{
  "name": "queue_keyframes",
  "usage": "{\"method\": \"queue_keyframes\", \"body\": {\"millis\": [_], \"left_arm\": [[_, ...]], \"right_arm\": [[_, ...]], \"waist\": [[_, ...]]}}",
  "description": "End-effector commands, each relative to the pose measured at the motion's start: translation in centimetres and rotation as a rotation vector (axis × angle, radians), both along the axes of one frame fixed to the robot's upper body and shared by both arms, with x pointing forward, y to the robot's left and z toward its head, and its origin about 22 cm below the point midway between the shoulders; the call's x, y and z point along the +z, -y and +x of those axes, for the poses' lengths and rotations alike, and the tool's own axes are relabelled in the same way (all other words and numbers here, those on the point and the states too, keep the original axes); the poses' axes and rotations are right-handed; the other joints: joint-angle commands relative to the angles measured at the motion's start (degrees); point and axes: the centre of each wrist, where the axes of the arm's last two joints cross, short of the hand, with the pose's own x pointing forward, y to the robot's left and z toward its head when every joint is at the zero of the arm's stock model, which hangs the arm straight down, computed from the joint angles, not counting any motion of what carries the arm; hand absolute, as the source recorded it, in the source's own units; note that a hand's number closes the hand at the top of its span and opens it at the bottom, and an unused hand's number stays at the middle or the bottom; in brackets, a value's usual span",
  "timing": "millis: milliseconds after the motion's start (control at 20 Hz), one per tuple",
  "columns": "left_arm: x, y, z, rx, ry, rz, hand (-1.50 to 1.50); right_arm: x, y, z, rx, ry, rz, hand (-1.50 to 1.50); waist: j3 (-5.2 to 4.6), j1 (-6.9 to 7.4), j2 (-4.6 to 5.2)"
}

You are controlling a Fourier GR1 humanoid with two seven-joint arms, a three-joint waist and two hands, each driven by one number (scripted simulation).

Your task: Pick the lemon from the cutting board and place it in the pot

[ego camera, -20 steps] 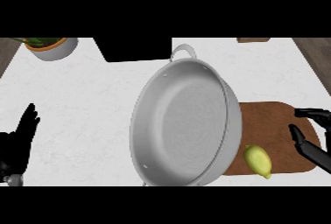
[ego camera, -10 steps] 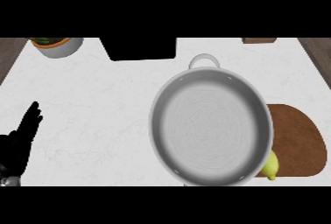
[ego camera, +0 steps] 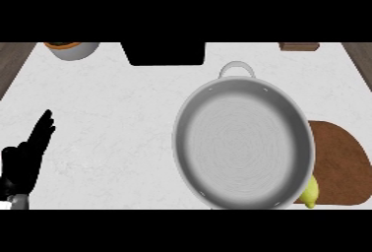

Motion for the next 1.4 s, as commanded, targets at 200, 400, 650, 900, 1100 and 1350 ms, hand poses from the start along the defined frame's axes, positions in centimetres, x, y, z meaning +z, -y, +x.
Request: {"method": "queue_keyframes", "body": {"millis": [200,400,650,900,1100,1350], "left_arm": [[0.3,0.8,1.2,-0.006,0.012,0.008,0.0],[0.3,1.1,1.3,-0.024,0.0,-0.004,0.0],[-0.5,0.0,0.9,-0.014,0.001,0.001,0.0],[0.6,-0.9,0.1,-0.011,0.014,0.023,0.0],[0.2,-0.3,1.2,-0.011,0.009,0.001,0.0],[0.3,-0.1,1.0,0.001,-0.018,-0.004,0.0]], "right_arm": [[4.8,-1.4,1.3,0.036,-0.344,-0.283,-1.5],[7.4,-3.5,2.2,0.083,-0.501,-0.334,-1.5],[5.8,-7.4,3.2,0.126,-0.568,-0.348,-1.5],[7.3,-9.6,6.0,0.077,-0.617,-0.409,-1.5],[8.3,-9.2,7.5,0.049,-0.645,-0.421,-1.5],[7.2,-11.6,7.1,0.049,-0.669,-0.437,-1.5]], "waist": [[-0.14,0.85,0.43],[-0.12,0.68,0.26],[0.03,0.59,0.09],[0.03,0.98,0.08],[0.04,0.5,0.07],[0.06,0.33,-0.03]]}}
